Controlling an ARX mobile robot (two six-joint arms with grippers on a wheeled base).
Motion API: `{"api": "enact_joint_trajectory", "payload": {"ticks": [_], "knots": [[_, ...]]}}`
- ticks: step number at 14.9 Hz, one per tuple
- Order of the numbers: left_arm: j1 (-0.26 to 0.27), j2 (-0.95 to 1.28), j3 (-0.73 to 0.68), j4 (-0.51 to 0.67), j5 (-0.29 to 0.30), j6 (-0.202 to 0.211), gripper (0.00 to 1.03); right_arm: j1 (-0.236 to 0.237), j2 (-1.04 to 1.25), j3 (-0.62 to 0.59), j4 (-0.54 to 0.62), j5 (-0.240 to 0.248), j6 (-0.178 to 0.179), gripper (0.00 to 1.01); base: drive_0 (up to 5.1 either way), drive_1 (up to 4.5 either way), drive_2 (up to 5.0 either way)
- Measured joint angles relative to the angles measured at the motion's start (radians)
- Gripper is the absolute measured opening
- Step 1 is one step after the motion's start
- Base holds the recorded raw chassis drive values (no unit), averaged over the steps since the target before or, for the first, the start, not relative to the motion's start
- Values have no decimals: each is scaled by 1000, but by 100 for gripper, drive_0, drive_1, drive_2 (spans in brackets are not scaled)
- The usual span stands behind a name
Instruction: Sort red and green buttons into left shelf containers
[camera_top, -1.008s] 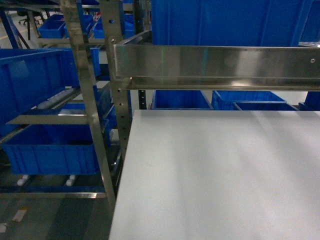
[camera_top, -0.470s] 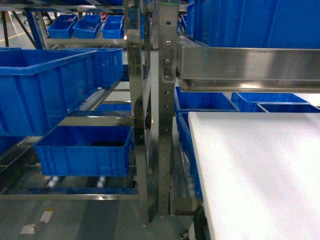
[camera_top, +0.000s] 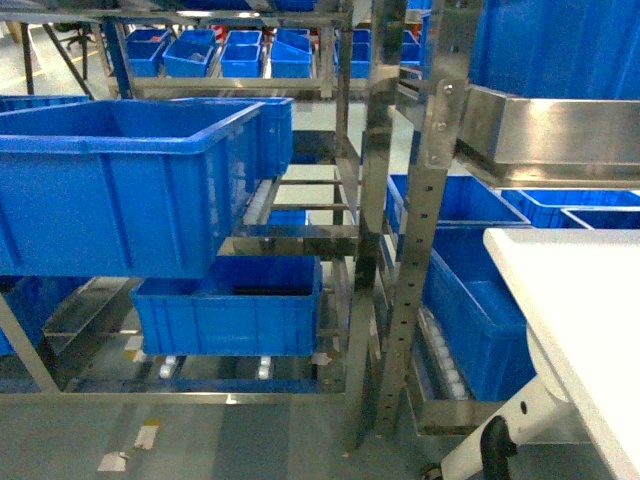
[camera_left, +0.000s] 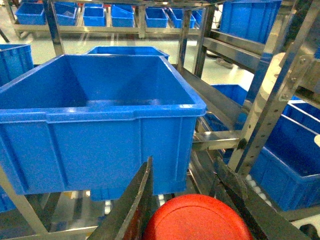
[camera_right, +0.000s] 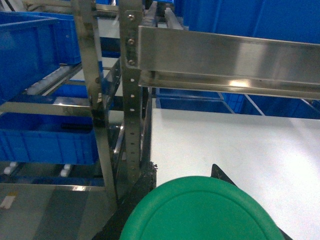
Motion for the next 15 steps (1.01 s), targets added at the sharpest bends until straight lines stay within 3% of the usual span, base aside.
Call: {"api": "enact_joint_trajectory", "payload": {"ticks": [15], "knots": [[0, 0, 0, -1, 0, 0, 32, 0, 0, 0, -2, 0, 0, 25, -502, 244, 244]]}}
